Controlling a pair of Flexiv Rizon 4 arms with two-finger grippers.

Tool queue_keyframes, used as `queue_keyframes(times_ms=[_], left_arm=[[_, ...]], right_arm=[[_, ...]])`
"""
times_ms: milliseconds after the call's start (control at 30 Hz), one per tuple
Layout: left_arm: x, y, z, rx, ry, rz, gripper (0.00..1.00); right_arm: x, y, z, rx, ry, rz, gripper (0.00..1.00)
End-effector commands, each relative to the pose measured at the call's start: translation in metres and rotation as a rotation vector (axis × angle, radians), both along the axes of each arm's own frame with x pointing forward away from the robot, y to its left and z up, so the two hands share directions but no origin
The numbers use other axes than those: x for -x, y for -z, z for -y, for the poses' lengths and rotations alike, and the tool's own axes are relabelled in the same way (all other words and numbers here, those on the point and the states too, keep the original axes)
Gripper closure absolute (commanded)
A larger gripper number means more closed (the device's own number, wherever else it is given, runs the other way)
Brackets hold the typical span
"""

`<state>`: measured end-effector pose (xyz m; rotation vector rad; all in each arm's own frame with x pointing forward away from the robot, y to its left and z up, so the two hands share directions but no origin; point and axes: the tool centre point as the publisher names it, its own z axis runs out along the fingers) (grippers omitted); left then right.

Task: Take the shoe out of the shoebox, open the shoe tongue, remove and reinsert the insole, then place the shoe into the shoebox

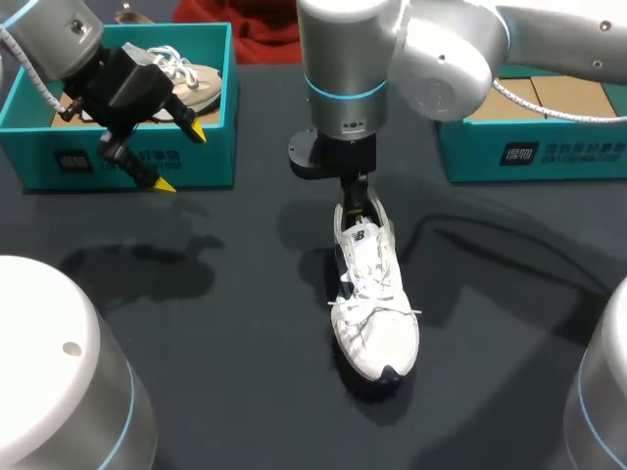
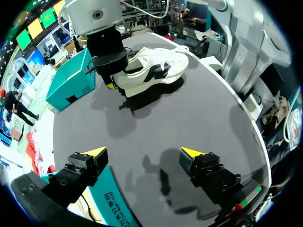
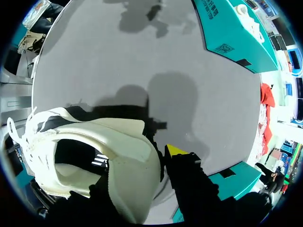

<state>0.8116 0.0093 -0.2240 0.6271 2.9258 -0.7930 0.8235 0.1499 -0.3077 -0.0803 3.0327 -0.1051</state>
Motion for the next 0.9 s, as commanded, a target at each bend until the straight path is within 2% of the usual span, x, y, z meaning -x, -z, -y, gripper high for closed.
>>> queue_keyframes(times_ms=[33,167,633,700,900], left_arm=[[-0.001,0.001,0.0,-0.001,0.001,-0.001,0.0],[-0.001,0.001,0.0,-0.001,0.001,-0.001,0.0],[-0.001,0.001,0.0,-0.001,0.001,-0.001,0.0],[-0.001,0.001,0.0,-0.001,0.001,-0.001,0.0],[-0.001,0.001,0.0,-0.001,0.001,-0.001,0.0]], right_arm=[[0.005,-0.038,0.015,-0.018,-0.015,0.025,1.0],[-0.003,-0.052,0.02,-0.011,0.0,0.024,1.0],[-0.003,-0.052,0.02,-0.011,0.0,0.024,1.0],[-0.011,-0.055,0.018,-0.016,-0.001,0.036,1.0],[-0.045,-0.096,0.041,0.072,0.049,0.115,1.0]])
